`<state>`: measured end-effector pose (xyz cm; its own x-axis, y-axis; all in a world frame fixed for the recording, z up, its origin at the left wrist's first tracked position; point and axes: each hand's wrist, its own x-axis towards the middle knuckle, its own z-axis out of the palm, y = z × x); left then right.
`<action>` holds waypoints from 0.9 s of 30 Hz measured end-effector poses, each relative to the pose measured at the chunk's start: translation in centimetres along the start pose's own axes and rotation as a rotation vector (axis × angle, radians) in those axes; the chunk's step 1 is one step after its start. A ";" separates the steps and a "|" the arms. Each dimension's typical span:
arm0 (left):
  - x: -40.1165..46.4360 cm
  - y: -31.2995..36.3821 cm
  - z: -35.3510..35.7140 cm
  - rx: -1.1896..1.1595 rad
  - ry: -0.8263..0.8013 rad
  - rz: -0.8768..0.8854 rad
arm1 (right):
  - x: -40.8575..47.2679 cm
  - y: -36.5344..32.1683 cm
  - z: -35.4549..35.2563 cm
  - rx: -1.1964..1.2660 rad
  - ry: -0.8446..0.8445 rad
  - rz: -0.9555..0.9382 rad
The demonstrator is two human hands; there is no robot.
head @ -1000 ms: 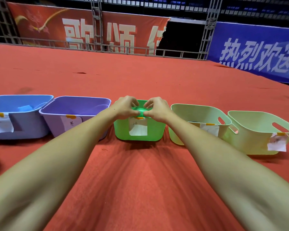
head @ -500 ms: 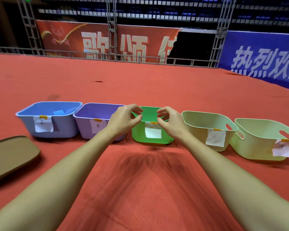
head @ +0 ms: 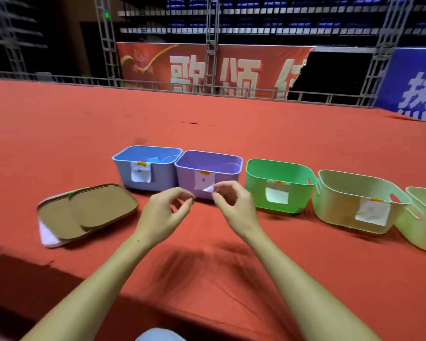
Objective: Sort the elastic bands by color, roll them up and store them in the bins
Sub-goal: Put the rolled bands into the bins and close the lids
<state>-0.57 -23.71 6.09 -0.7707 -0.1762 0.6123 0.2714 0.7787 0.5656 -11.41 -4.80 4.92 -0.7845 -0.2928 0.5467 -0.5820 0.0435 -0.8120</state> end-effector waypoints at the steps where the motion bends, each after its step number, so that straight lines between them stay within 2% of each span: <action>1: -0.6 -1.0 -0.8 0.019 0.000 -0.021 | -0.1 0.2 1.6 0.006 -0.020 0.004; 5: -2.7 -5.4 -4.0 0.123 0.000 -0.092 | -0.4 1.0 7.9 -0.013 -0.129 0.029; 10: -3.6 -11.0 -6.9 0.431 0.030 -0.292 | -0.3 2.3 14.2 -0.048 -0.282 0.071; 14: -2.9 -15.3 -7.5 0.631 -0.041 -0.388 | -0.2 2.8 17.1 -0.078 -0.372 0.104; 18: -2.8 -17.5 -6.7 0.745 -0.075 -0.391 | -0.3 3.5 17.7 -0.087 -0.405 0.128; 22: -2.3 -16.2 -6.1 0.786 0.037 -0.306 | -0.4 4.5 16.3 -0.114 -0.401 0.127; 27: -2.2 -11.9 -6.1 0.821 0.255 0.043 | -0.2 5.1 13.4 -0.096 -0.316 0.133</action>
<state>1.35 -36.29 1.38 -0.5897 -0.1901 0.7849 -0.2815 0.9593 0.0208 -11.36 -17.31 -2.08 -0.7586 -0.5590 0.3346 -0.5081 0.1862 -0.8409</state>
